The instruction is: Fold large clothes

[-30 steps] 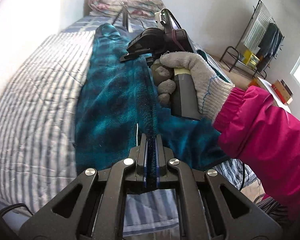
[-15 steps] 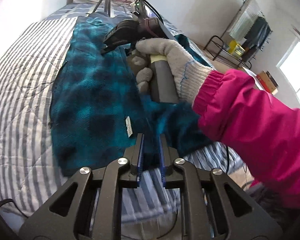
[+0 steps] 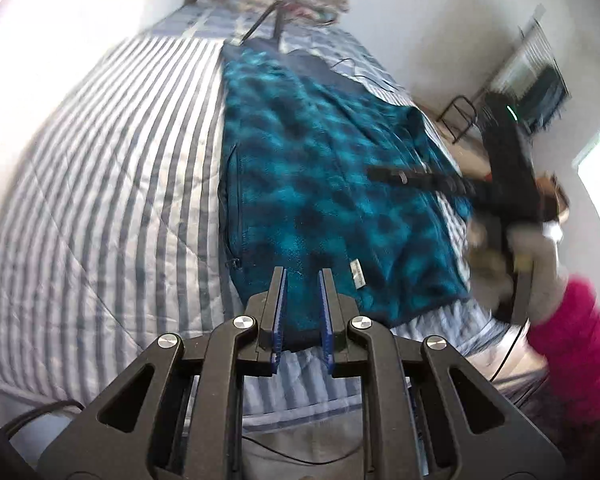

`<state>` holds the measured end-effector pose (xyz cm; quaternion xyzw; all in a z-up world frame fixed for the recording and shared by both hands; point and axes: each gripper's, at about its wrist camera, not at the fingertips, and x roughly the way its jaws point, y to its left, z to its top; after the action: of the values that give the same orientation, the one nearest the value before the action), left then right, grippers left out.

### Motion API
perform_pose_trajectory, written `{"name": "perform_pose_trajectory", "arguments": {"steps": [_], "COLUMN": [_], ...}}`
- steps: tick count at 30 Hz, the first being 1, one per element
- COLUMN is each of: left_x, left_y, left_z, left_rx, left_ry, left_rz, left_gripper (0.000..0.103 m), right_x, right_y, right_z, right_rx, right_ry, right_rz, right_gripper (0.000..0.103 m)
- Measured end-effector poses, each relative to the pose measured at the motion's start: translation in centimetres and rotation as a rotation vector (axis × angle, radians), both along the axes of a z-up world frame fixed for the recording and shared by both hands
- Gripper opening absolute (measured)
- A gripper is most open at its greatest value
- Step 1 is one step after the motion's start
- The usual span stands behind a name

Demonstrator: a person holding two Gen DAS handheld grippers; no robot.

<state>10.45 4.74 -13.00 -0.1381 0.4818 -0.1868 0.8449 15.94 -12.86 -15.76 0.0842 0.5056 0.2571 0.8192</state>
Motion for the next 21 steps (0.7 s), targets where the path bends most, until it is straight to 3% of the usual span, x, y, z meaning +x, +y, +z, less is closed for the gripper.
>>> {"name": "perform_pose_trajectory", "arguments": {"steps": [2,3,4,7,12,18,21], "left_x": [0.1,-0.1,-0.6,-1.4,-1.5,-0.2,0.9], "left_y": [-0.7,-1.2,-1.8,-4.3,-7.6,-8.9,-9.6], "left_z": [-1.1,-1.4,-1.5,-1.8,-3.3,-5.7,-7.0], "left_rx": [-0.055,-0.064,-0.071,-0.044,0.056,0.095,0.098], "left_ry": [0.060,0.066,0.057,0.027,0.009,0.046,0.073], "left_rz": [-0.024,-0.028,-0.029,-0.048,-0.055,-0.045,-0.064], "left_gripper": [0.025,0.038,0.044,0.044,0.044,0.042,0.017], "right_x": [-0.8,-0.8,-0.6,1.0,5.8,11.5,13.8], "right_y": [0.2,0.3,0.5,0.3,0.3,1.5,2.2], "right_z": [-0.5,-0.7,-0.8,-0.6,-0.2,-1.2,-2.4], "right_rx": [0.000,-0.015,-0.037,-0.033,-0.072,-0.102,-0.131], "right_ry": [0.016,0.013,0.008,0.017,0.001,0.001,0.008], "right_rz": [0.005,0.006,0.009,-0.011,-0.052,-0.077,-0.088], "right_gripper": [0.033,0.034,0.035,0.047,0.047,0.047,0.047]}}
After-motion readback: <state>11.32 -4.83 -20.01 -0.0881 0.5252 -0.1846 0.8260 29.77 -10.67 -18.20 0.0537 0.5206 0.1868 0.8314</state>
